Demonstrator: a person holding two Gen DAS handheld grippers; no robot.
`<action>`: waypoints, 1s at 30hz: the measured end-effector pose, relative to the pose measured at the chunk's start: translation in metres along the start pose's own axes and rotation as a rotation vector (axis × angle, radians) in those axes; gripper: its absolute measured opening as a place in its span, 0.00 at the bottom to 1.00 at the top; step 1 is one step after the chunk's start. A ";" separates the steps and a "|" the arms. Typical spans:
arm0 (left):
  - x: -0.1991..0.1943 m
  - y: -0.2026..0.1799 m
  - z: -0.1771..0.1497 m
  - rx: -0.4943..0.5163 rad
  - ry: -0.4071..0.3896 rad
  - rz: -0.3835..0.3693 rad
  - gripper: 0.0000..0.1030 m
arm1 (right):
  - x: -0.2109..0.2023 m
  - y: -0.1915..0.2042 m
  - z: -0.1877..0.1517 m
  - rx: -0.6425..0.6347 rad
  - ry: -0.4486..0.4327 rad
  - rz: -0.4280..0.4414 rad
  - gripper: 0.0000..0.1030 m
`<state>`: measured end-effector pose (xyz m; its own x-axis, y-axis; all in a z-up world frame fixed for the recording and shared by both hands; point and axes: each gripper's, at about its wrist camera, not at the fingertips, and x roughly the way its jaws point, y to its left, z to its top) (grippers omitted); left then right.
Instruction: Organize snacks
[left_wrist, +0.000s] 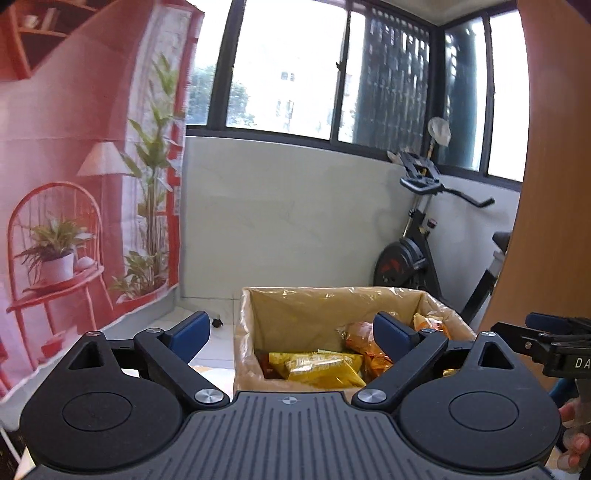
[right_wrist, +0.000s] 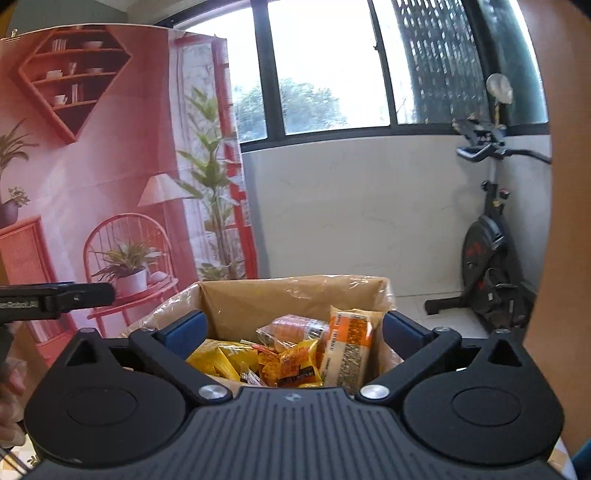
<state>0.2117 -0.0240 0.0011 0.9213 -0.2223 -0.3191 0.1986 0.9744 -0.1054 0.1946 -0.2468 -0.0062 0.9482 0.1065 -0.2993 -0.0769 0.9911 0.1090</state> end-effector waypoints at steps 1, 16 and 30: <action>-0.005 0.001 0.000 -0.012 0.002 -0.008 0.94 | -0.007 0.002 0.000 -0.002 -0.006 -0.009 1.00; -0.100 -0.007 -0.023 0.051 -0.006 0.091 0.94 | -0.098 0.033 -0.024 -0.009 -0.062 -0.010 1.00; -0.168 -0.026 -0.026 0.086 -0.079 0.150 0.94 | -0.161 0.067 -0.038 -0.016 -0.082 -0.016 1.00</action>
<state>0.0433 -0.0133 0.0325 0.9655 -0.0746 -0.2494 0.0820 0.9964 0.0194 0.0251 -0.1943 0.0137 0.9713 0.0847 -0.2222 -0.0661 0.9938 0.0899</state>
